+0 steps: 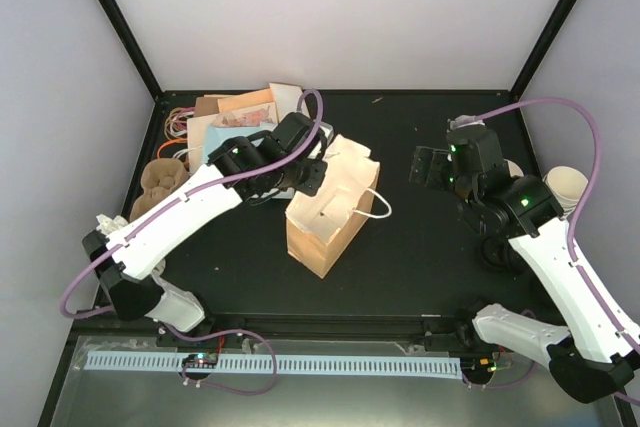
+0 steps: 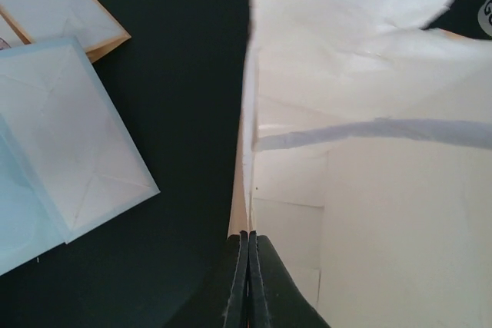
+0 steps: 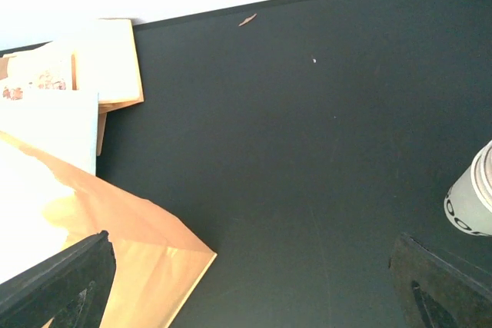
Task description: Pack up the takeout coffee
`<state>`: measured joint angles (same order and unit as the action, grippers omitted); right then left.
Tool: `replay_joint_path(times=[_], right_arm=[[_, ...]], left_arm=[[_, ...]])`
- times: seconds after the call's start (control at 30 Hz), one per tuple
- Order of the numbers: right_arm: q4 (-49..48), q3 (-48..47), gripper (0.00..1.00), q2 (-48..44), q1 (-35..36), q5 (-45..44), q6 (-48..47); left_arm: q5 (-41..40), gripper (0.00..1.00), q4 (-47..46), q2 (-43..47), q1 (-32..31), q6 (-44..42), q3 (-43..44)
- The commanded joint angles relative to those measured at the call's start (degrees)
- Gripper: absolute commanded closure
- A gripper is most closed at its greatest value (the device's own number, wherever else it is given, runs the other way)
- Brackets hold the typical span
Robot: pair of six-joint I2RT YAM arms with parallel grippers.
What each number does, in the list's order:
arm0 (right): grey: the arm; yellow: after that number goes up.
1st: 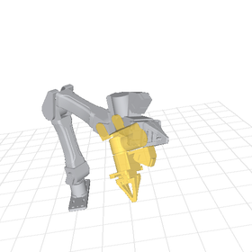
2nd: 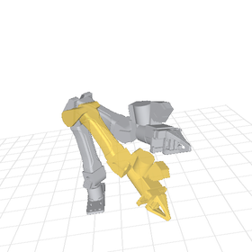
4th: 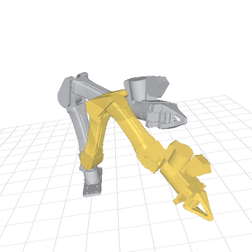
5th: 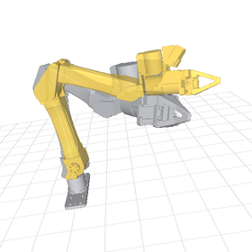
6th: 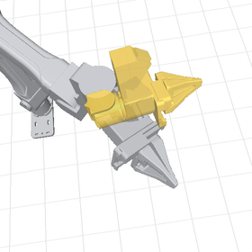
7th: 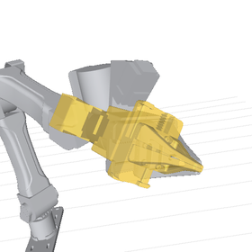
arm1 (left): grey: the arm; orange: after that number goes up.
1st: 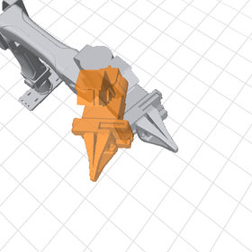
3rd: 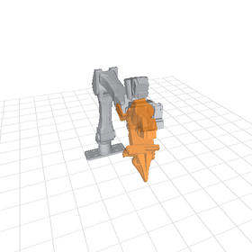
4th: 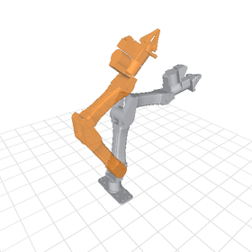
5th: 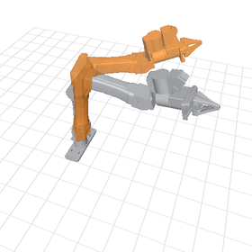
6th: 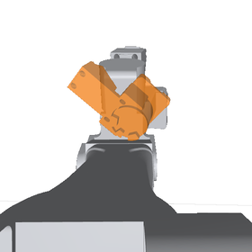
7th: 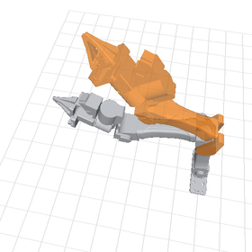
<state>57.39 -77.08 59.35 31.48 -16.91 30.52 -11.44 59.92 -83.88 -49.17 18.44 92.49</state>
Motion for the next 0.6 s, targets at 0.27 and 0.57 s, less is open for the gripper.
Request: replay_joint_path(times=[0.27,0.57], right_arm=[[6.6,-3.6,0.00,0.6,0.2,-14.4,2.3],[8.4,-5.8,0.00,-0.8,0.1,-21.1,3.6]], left_arm=[[9.7,0.98,-7.2,-8.0,6.0,4.9,9.5],[15.2,0.99,-15.2,-14.1,10.0,16.3,12.4]])
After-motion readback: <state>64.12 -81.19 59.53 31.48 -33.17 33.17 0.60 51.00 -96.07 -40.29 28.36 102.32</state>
